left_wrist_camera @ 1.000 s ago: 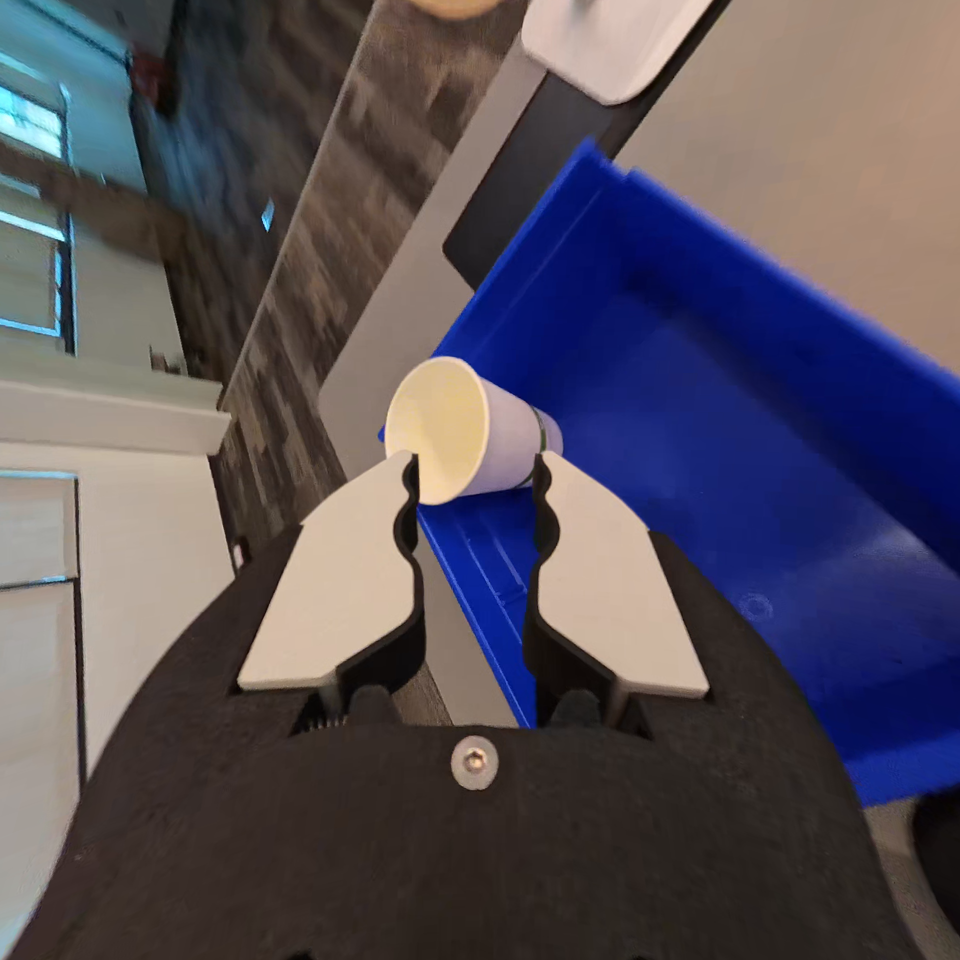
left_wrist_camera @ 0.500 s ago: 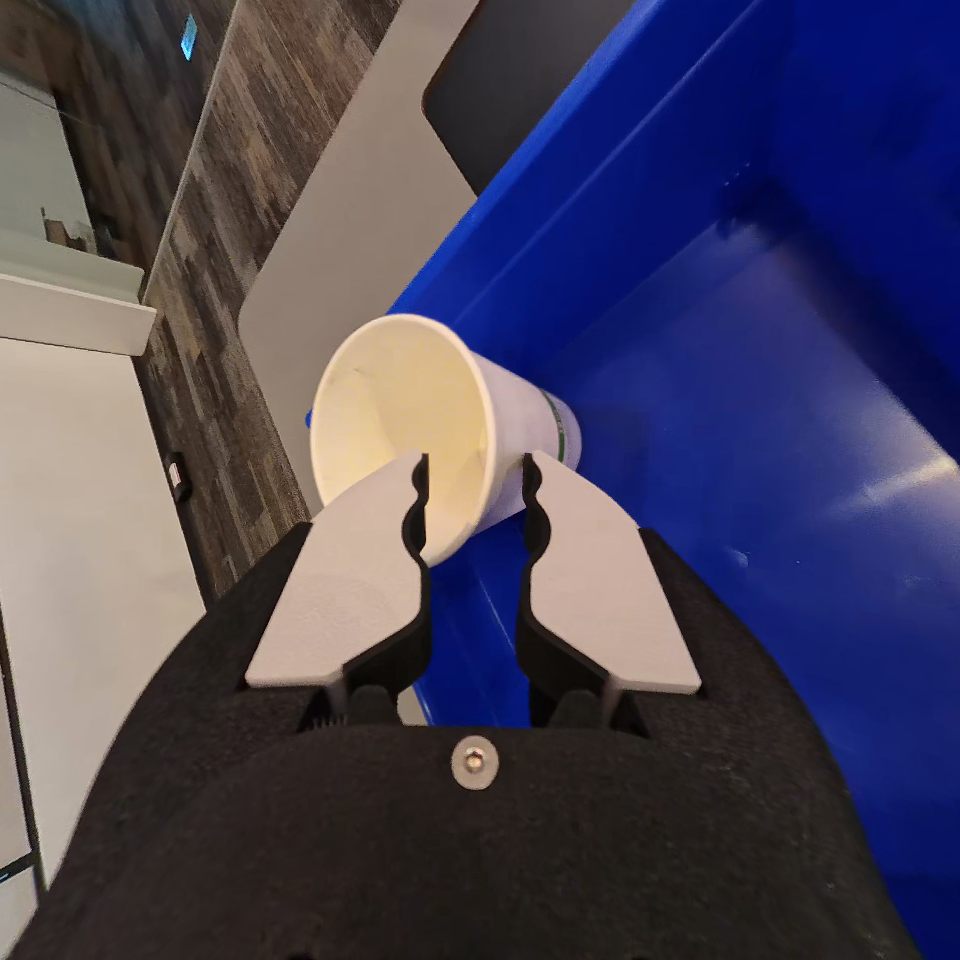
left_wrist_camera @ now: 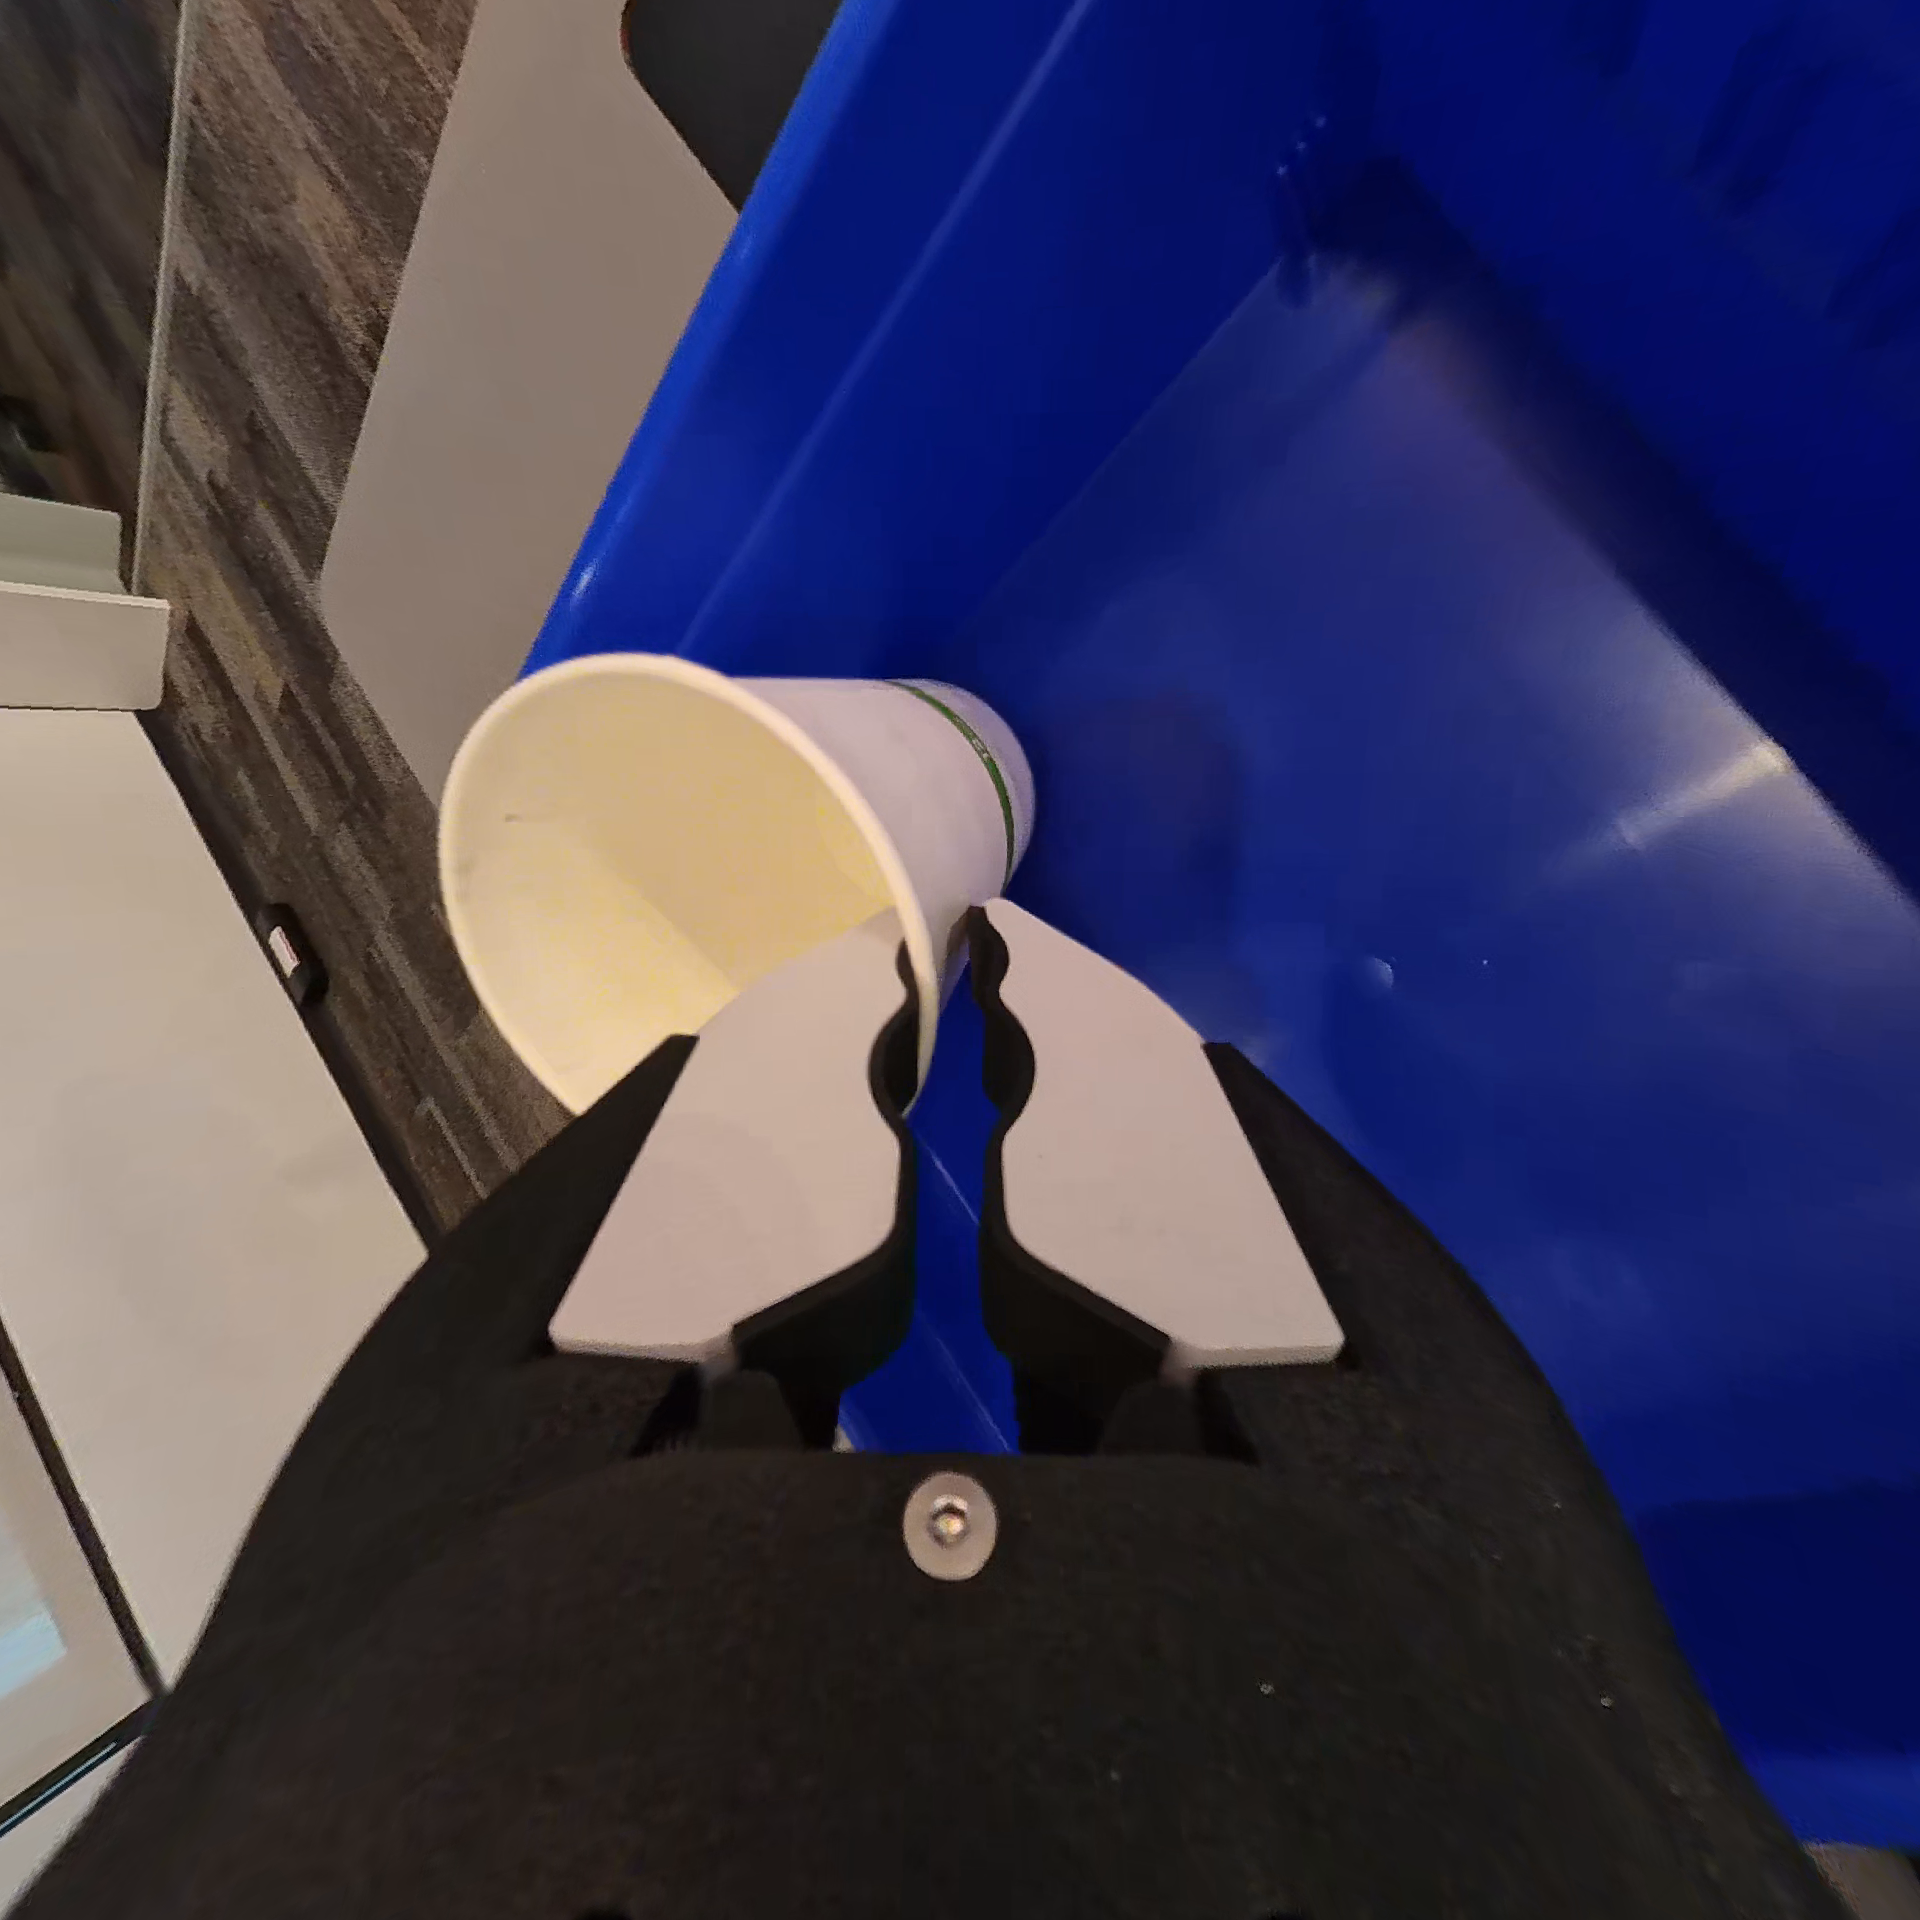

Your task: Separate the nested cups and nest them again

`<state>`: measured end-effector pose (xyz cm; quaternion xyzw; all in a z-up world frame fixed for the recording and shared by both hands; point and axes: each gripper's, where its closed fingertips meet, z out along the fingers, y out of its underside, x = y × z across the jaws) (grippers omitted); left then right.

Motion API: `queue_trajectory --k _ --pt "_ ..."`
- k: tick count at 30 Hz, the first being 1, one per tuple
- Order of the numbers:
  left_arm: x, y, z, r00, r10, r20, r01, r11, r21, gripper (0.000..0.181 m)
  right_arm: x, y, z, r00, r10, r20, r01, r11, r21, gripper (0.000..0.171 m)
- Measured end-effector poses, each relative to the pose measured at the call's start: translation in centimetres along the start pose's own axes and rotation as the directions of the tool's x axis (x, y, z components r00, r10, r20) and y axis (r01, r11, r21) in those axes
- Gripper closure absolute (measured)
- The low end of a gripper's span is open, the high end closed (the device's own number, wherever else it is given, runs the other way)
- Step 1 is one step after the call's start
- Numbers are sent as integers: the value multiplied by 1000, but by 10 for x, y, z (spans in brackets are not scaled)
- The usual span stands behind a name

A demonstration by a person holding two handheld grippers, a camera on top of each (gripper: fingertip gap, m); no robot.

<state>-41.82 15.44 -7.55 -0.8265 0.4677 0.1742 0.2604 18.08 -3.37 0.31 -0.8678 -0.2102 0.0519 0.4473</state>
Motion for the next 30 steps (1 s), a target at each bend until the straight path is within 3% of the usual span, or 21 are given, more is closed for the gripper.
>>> queue_trajectory --k 4,9,12,15,19,23,30 --pt "-2 -3 -23 1000 -4 13 4 999 33 180 2 -3 -4 1000 -1 -19 1 1000 16 78" --pt "-3 -40 -87 999 -23 43 10 956 293 181 -1 -23 -13 999 -15 -37 18 995 99 78" --pt "15 -71 -132 1000 20 -11 -12 865 502 181 -13 -38 -17 998 -61 -26 64 987 148 79" --pt "47 -104 -182 989 128 -70 -44 716 696 181 -30 -54 -19 992 -125 -12 125 974 188 79" --pt "93 -137 -231 957 276 -93 -74 541 837 181 -63 -75 -18 978 -202 44 185 951 249 80" --pt "136 -157 -245 911 396 -116 -100 484 869 181 -96 -89 -14 955 -284 83 251 927 279 81" --pt "208 -179 -236 809 563 -167 -152 475 867 181 -168 -104 -13 868 -433 243 335 872 356 80"
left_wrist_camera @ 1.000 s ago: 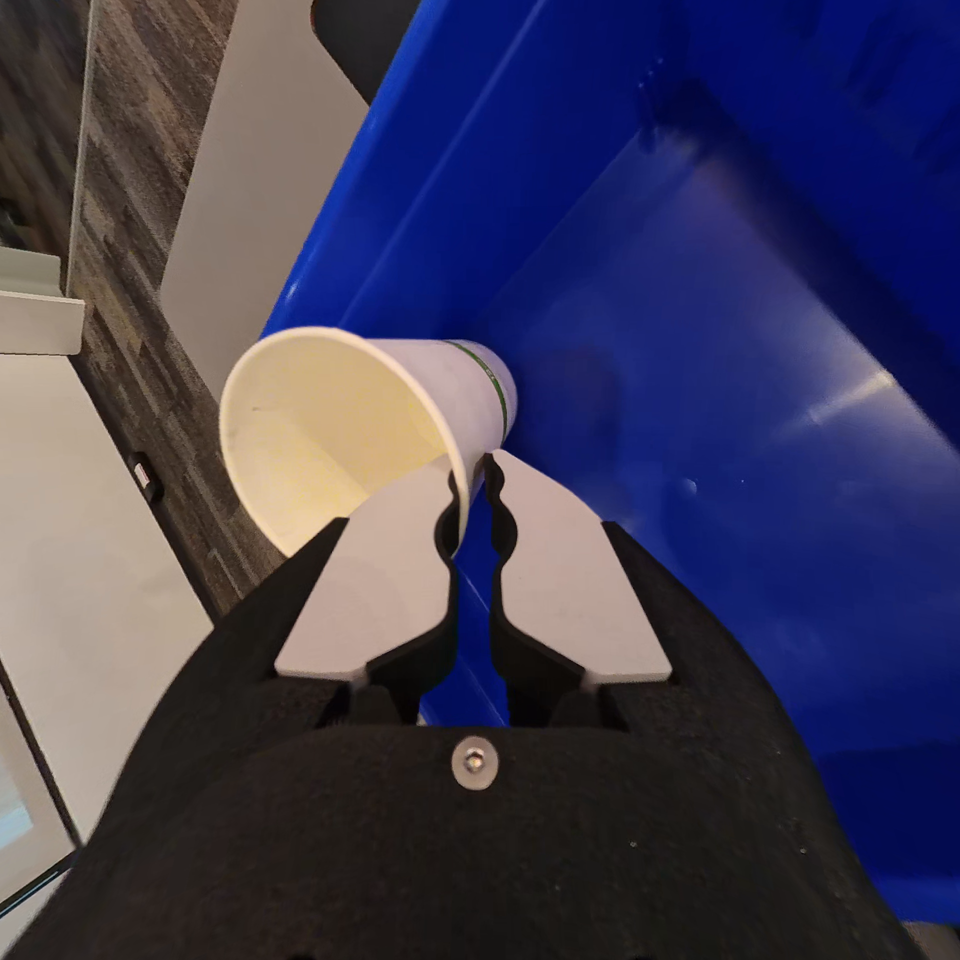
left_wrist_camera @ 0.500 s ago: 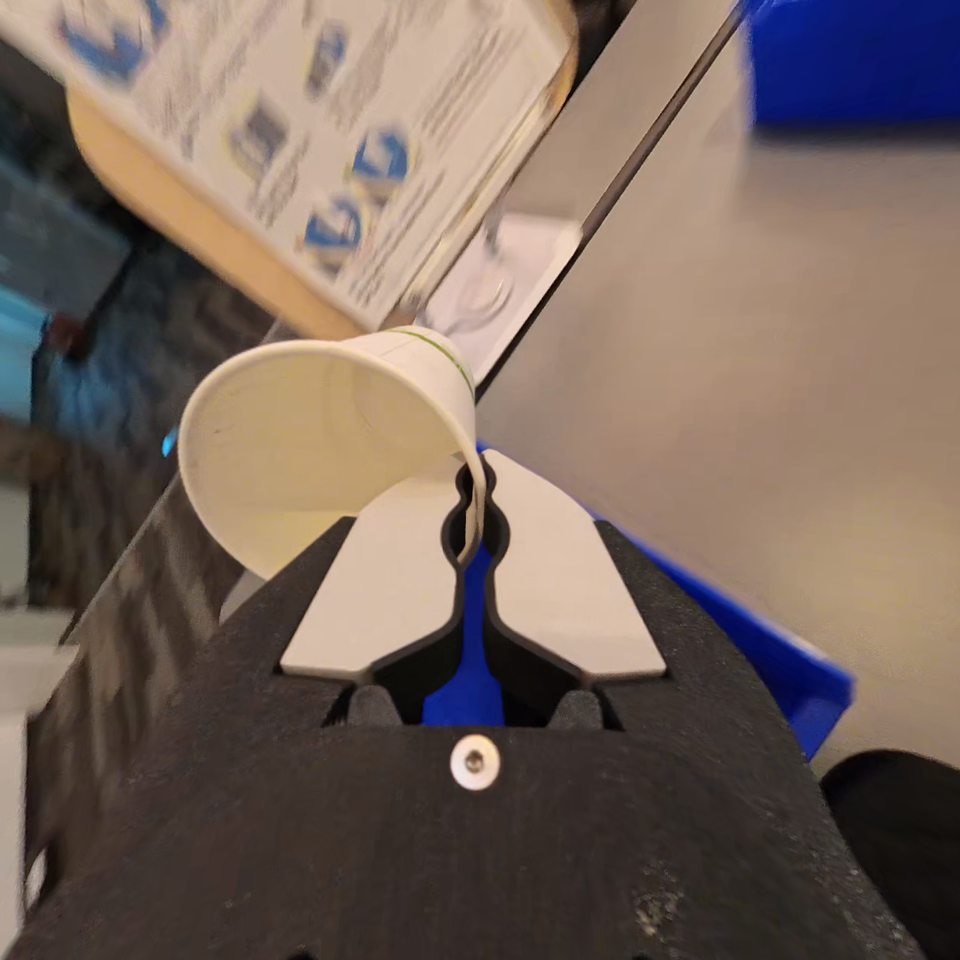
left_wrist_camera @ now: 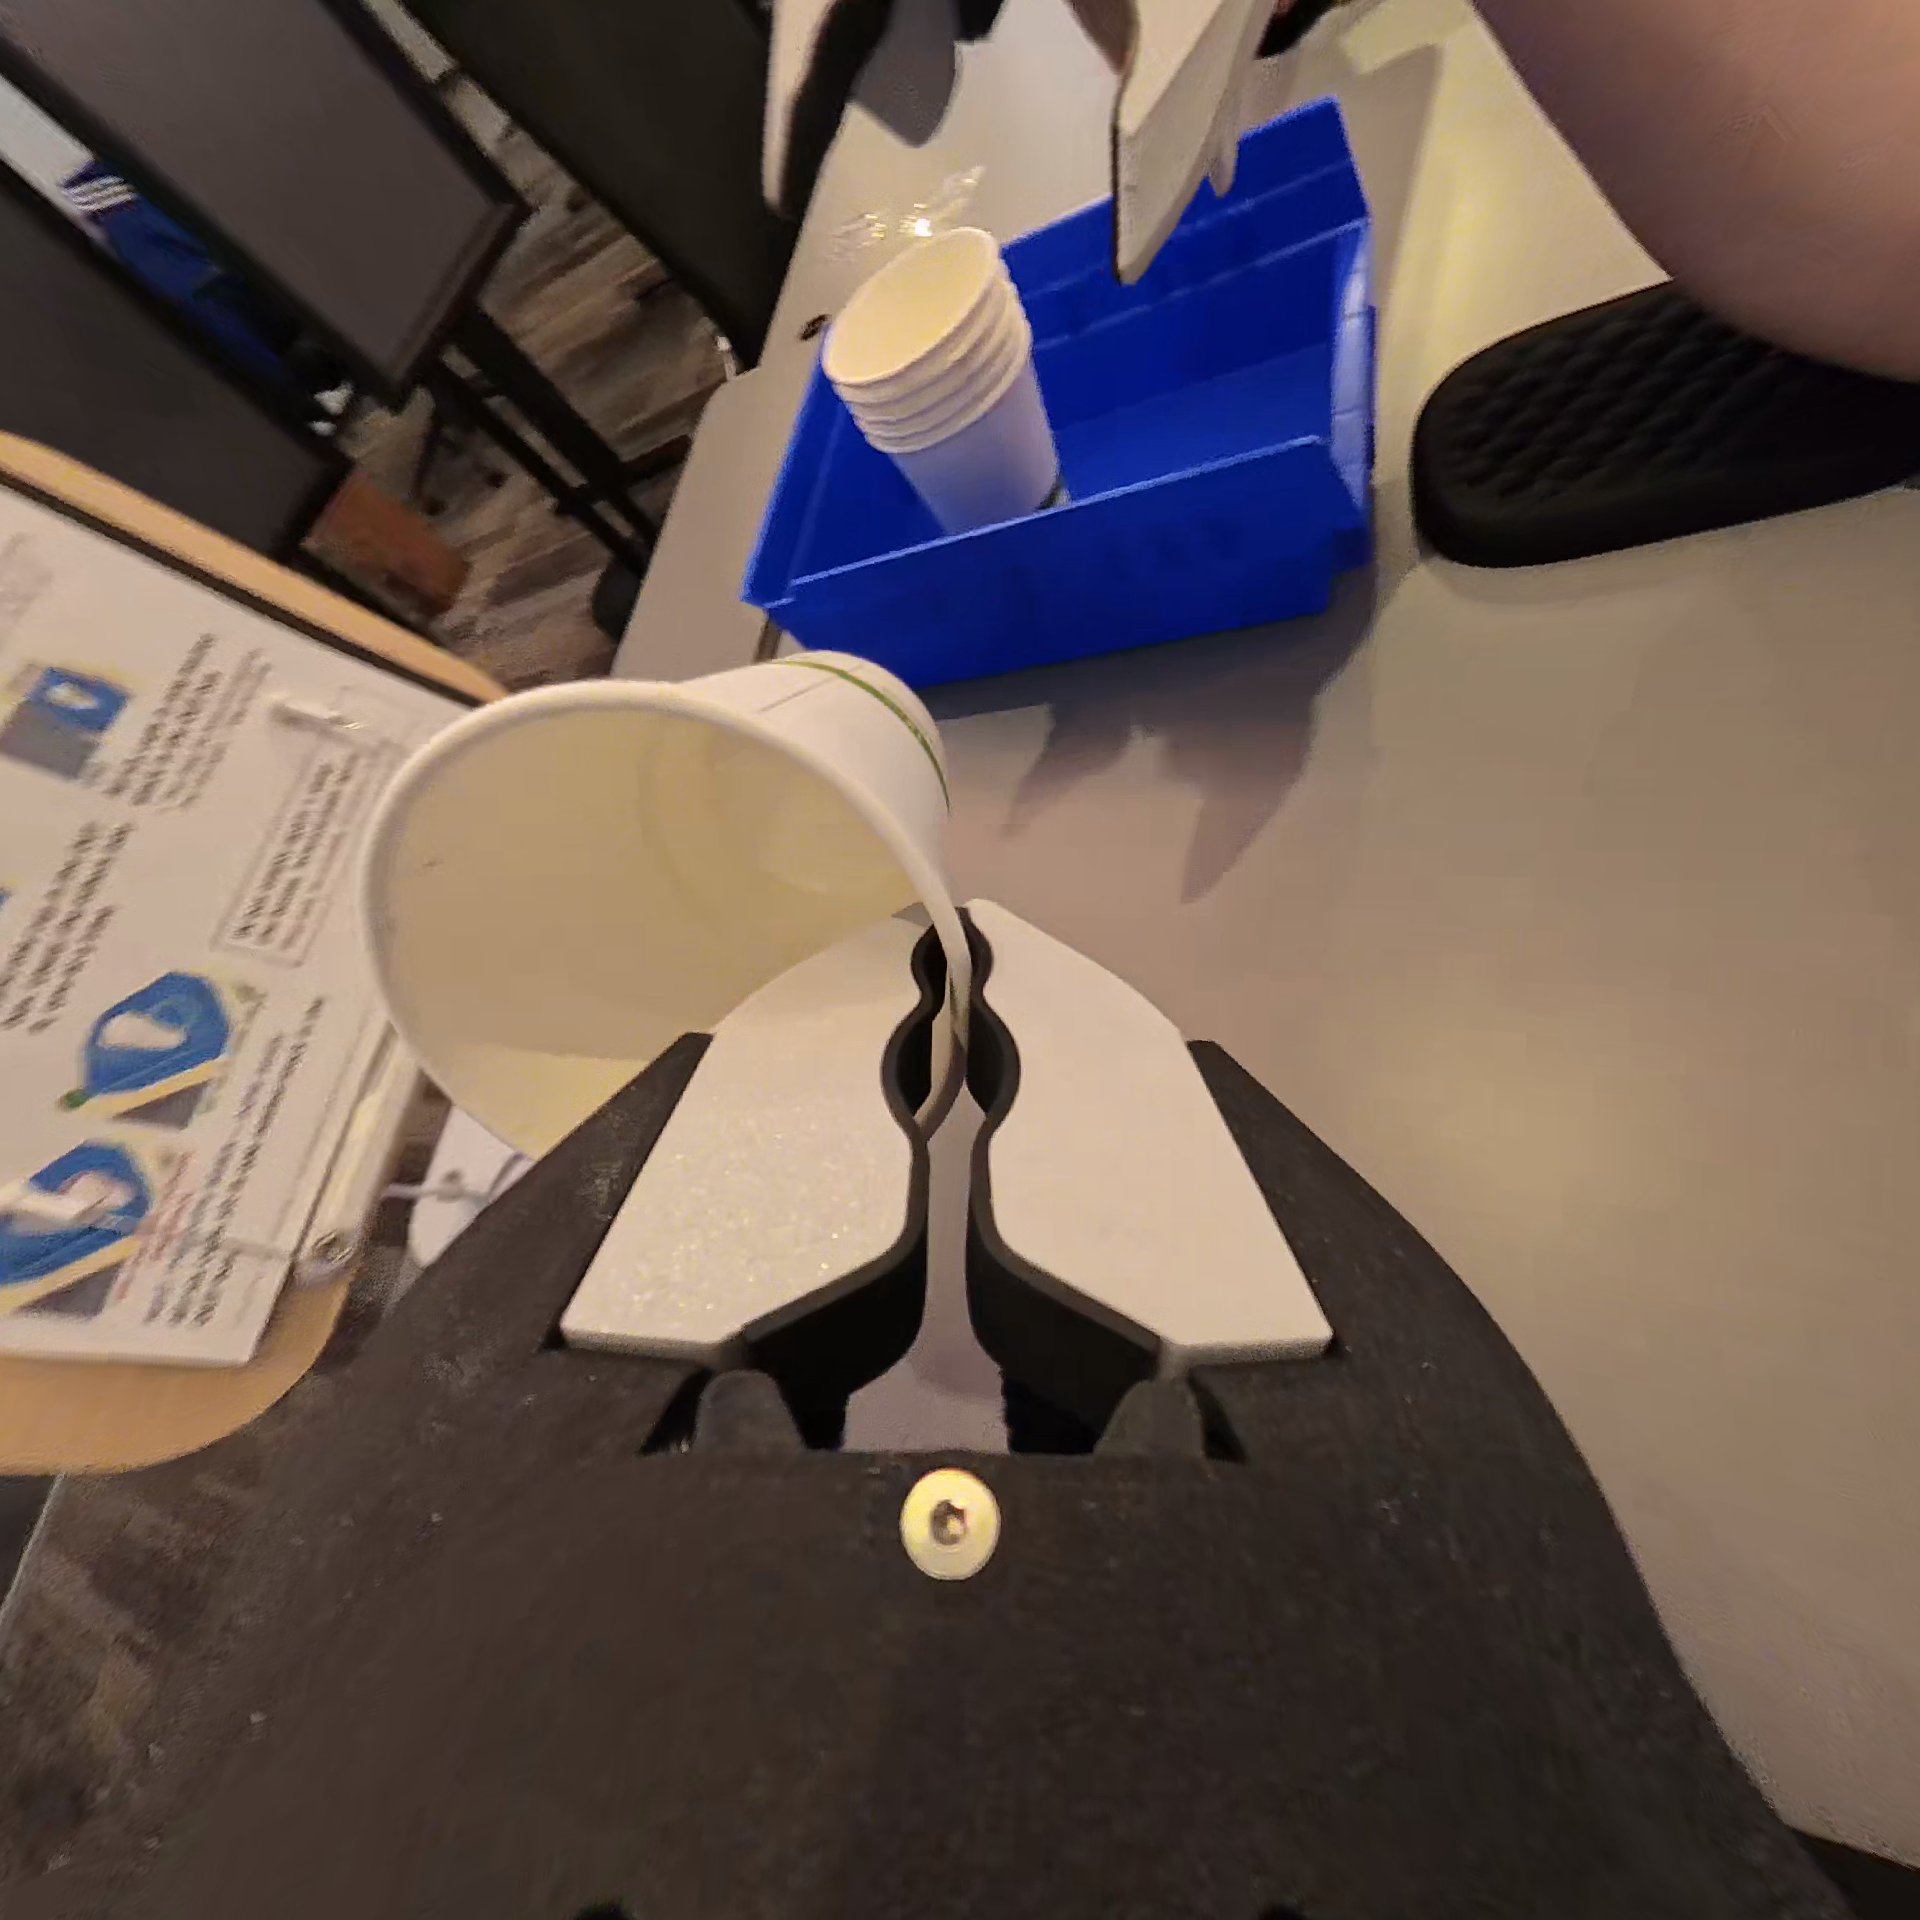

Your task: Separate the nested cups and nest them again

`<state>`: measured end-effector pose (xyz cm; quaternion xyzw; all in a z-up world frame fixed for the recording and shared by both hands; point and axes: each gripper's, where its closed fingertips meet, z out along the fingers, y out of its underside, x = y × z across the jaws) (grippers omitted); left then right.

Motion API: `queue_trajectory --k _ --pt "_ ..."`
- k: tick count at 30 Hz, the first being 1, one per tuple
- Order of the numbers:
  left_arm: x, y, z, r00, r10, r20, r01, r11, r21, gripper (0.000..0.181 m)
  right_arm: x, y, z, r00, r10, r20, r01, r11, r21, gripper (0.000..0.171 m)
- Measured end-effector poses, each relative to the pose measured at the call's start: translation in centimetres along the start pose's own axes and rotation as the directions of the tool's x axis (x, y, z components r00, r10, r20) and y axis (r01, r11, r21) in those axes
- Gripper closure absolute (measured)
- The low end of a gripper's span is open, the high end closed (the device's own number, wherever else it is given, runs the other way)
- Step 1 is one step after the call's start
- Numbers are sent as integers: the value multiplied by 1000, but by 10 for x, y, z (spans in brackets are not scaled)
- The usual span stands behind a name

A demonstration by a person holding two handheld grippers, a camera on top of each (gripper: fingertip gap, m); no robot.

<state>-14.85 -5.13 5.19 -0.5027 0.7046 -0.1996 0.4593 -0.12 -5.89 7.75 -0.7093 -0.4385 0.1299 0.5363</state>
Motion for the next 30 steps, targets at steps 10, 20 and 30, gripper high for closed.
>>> queue_trajectory --k 10,20,30 --pt "32 7 47 992 17 -121 -25 998 -64 181 -40 4 29 990 -97 102 108 988 -115 72" --pt "50 7 50 980 77 -184 -94 992 -86 181 -64 20 77 970 -150 192 186 964 -188 70" --pt "72 -3 48 961 146 -236 -165 984 -63 181 -88 29 94 937 -64 343 128 978 -167 80"
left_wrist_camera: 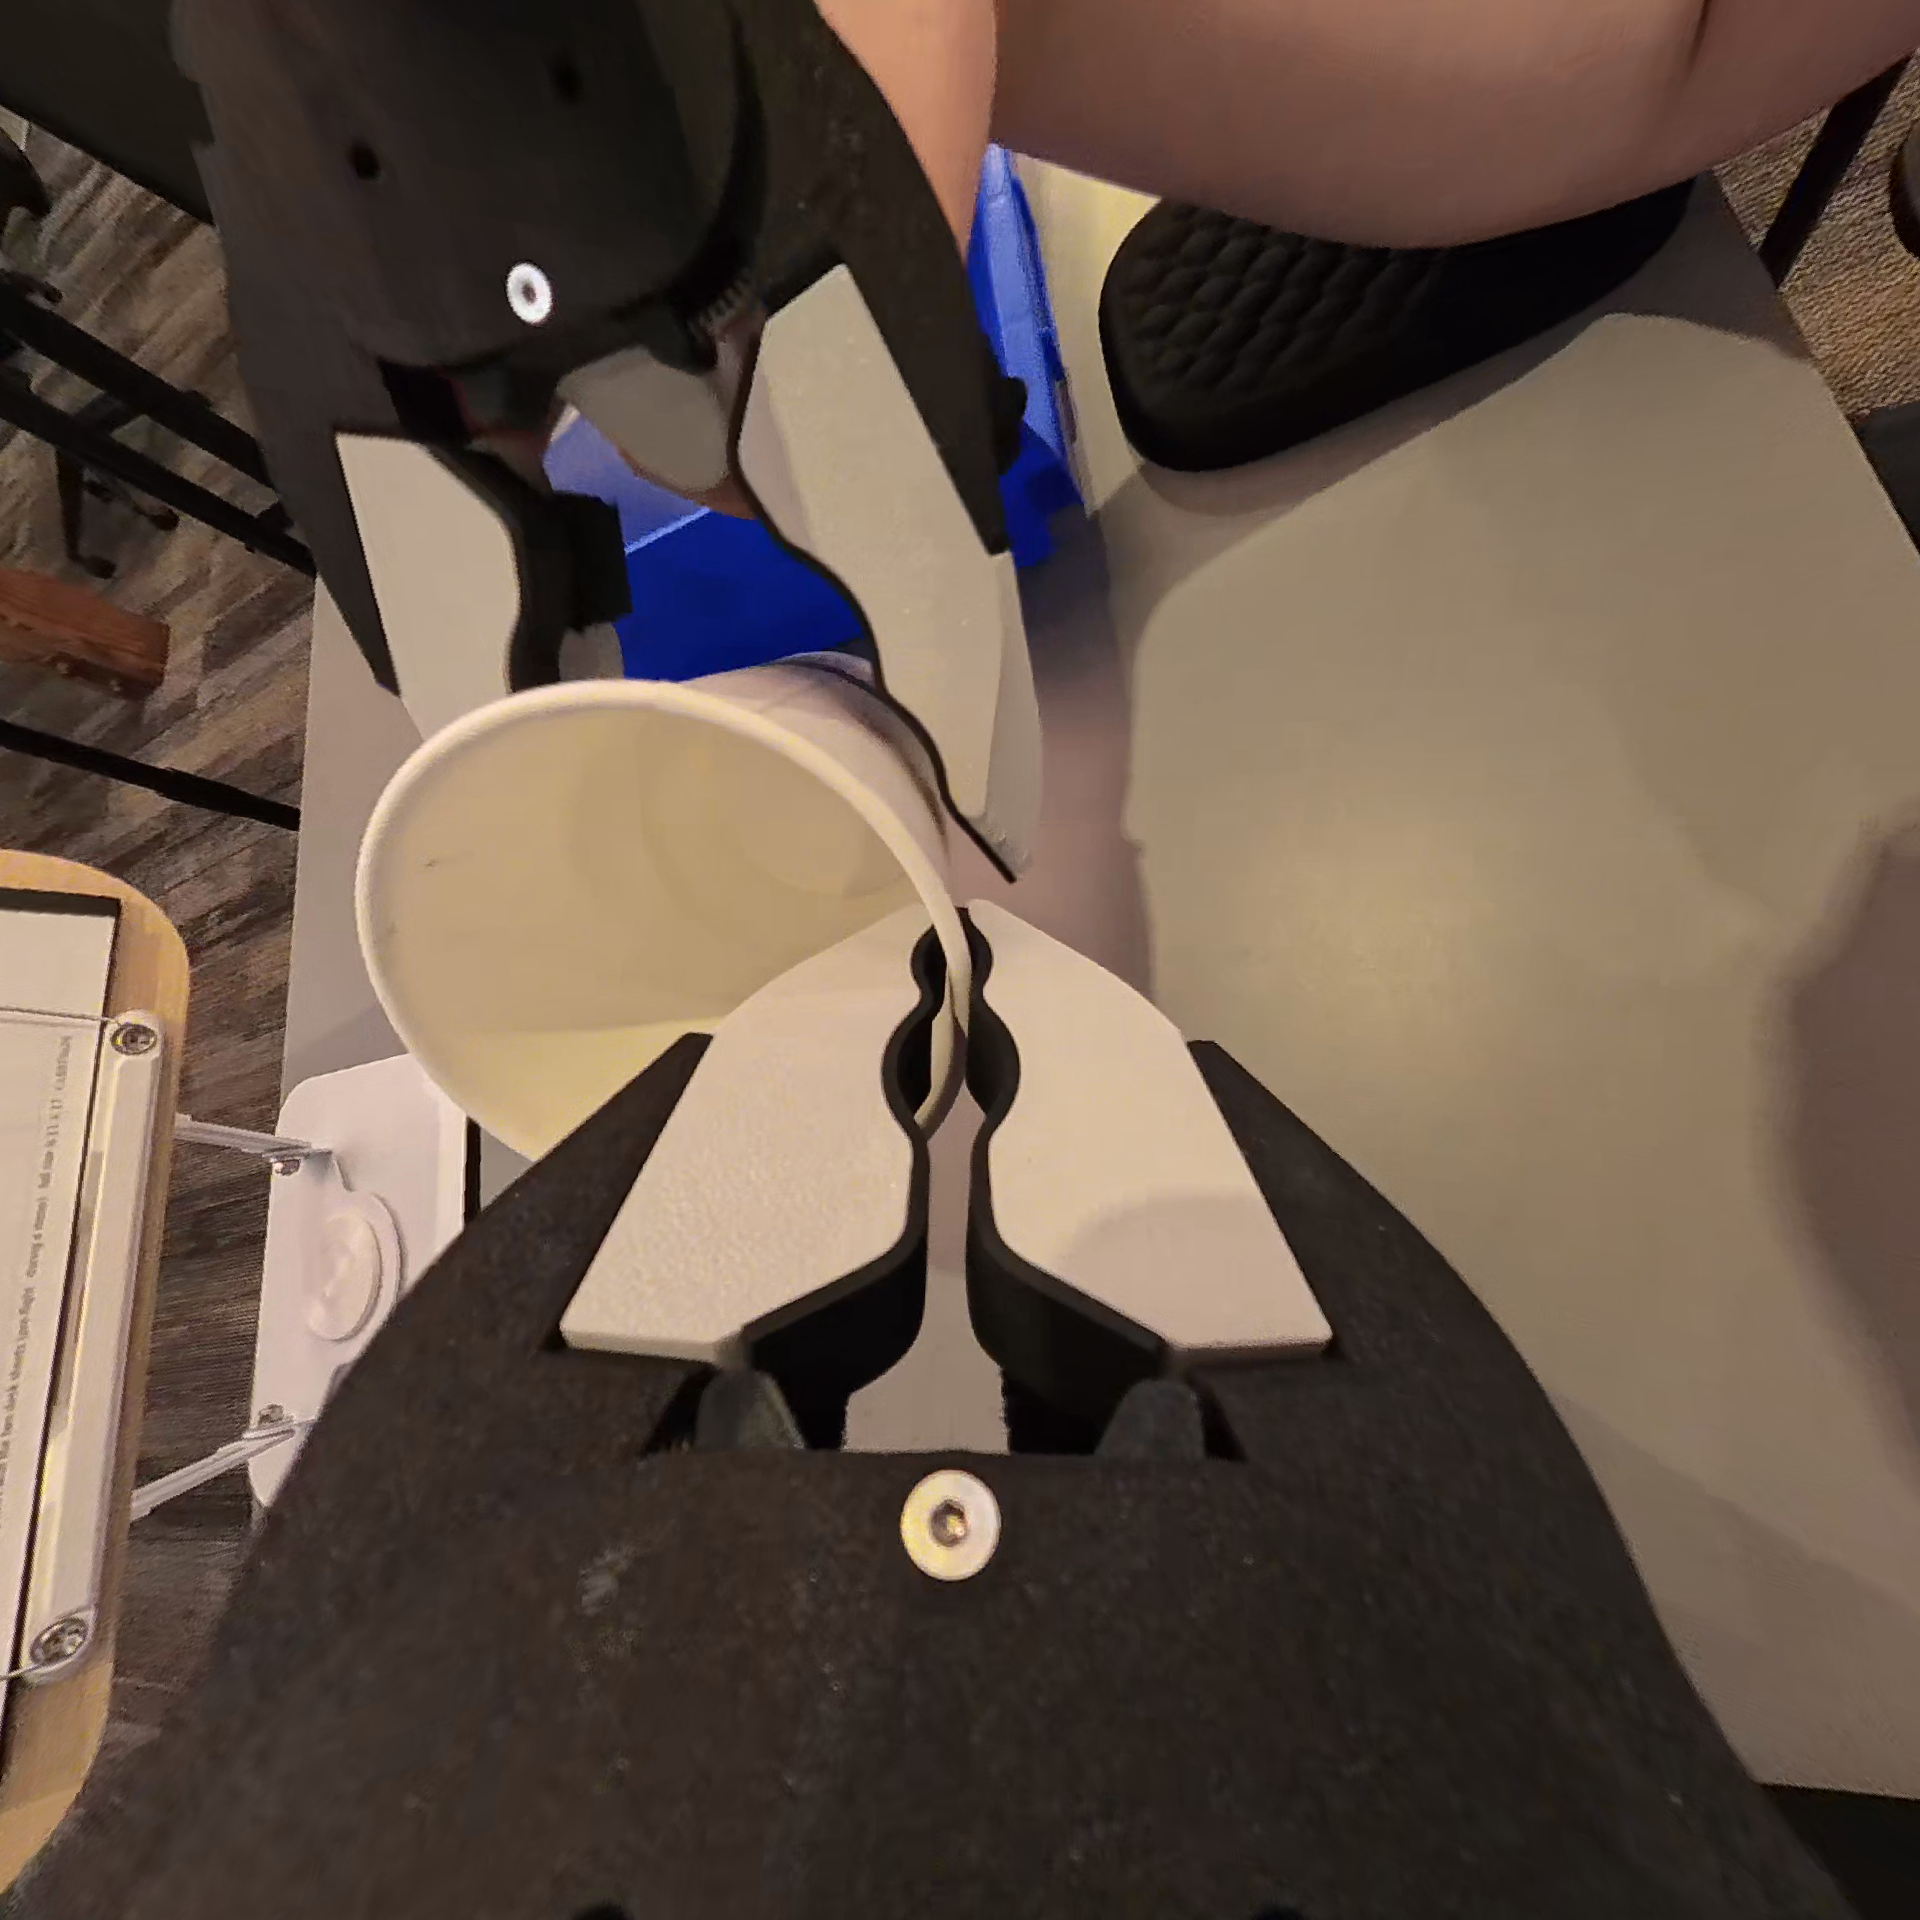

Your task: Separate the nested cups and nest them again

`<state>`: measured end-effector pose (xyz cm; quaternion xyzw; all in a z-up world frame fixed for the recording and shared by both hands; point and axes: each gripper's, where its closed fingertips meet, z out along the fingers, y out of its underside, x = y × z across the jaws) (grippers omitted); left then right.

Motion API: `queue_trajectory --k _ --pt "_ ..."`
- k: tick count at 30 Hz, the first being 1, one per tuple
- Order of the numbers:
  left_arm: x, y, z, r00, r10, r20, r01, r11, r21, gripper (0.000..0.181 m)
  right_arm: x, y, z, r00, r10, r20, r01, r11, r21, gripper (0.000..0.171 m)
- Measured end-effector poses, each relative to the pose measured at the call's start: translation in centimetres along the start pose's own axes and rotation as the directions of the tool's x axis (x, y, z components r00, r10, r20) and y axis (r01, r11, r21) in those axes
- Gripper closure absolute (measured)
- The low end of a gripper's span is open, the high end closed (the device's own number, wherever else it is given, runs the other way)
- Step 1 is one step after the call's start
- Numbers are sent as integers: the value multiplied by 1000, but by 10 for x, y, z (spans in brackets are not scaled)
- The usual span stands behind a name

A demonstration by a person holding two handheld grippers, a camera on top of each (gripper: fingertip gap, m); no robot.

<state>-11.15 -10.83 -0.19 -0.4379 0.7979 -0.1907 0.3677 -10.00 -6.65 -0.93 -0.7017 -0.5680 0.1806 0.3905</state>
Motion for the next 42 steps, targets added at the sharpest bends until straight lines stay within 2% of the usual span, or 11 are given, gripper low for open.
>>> queue_trajectory --k 13,18,20,24,27,28,30,31,32,34,42 --pt "3 5 6 1000 11 -8 -12 999 -47 179 -5 11 9 998 22 56 -19 998 -55 84" --pt "-17 5 -6 995 -71 71 73 997 -19 144 -2 14 9 998 27 51 -24 998 -61 85" --pt "-24 -3 -22 989 -121 88 117 992 51 139 6 14 0 999 33 12 -33 998 -52 85" --pt "-35 -22 -62 970 -219 107 193 958 210 129 37 13 -40 987 101 -121 -98 995 35 85" --pt "-39 -19 -79 963 -217 161 181 960 214 130 82 6 -111 912 212 -351 -124 959 256 85" --pt "-40 -18 -81 963 -207 175 170 964 206 131 100 7 -143 854 294 -430 -131 920 371 85" --pt "-40 -17 -83 962 -196 192 159 968 192 131 135 31 -210 660 486 -573 -100 813 574 85" --pt "-38 -17 -81 963 -194 185 159 969 187 131 146 51 -234 576 575 -582 -93 753 652 86" --pt "-36 -18 -79 966 -190 176 158 971 182 131 153 70 -247 532 645 -550 -108 695 711 86" --pt "-34 -17 -75 969 -178 170 150 975 163 131 161 97 -252 519 714 -470 -156 620 769 86" --pt "-29 -12 -64 976 -149 160 131 985 114 131 170 139 -229 538 710 -453 -260 652 713 85"
